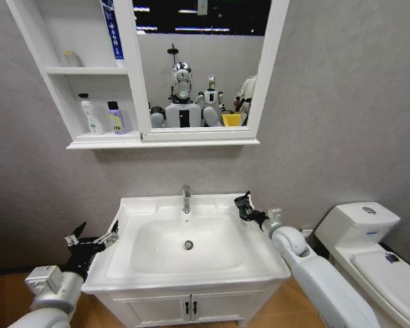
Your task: Move facial cleanser and shampoo from washbasin to cabinet, then wipe washbasin with towel.
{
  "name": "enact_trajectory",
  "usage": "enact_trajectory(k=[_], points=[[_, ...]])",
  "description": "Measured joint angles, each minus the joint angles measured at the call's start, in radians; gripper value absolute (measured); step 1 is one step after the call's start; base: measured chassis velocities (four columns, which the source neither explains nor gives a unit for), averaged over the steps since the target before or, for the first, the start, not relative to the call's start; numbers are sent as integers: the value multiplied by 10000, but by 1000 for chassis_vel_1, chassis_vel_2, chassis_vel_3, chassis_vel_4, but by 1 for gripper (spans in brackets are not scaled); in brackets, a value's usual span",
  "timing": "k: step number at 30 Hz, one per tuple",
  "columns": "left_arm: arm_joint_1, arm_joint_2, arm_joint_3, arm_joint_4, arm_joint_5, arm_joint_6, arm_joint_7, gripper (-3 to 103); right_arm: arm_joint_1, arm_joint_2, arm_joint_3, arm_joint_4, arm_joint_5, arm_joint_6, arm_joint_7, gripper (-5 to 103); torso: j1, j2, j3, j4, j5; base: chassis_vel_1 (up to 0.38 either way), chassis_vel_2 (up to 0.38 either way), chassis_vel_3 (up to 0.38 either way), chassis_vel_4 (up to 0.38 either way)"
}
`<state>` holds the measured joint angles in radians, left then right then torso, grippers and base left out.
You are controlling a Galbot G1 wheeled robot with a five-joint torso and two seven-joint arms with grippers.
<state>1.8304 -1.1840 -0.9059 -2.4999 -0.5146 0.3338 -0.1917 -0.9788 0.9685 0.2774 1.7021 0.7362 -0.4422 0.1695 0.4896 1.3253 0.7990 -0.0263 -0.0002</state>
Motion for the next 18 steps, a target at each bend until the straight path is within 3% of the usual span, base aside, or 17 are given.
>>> enact_trajectory(k=[9,17,18], points=[[-1,0,0,0,0,0,0,100,418,405,-219,-1112,-362,405,-277,2,0,0,0,2,-1,0,0,0,0],[0,0,0,0,0,0,0,100,512,435,-351,-1196,-521,409,-300,33,0,1,0,1,-2,0,0,0,0],[0,0,0,0,0,0,0,100,512,435,-351,-1196,-521,409,-300,33,0,1,0,1,-2,0,0,0,0]])
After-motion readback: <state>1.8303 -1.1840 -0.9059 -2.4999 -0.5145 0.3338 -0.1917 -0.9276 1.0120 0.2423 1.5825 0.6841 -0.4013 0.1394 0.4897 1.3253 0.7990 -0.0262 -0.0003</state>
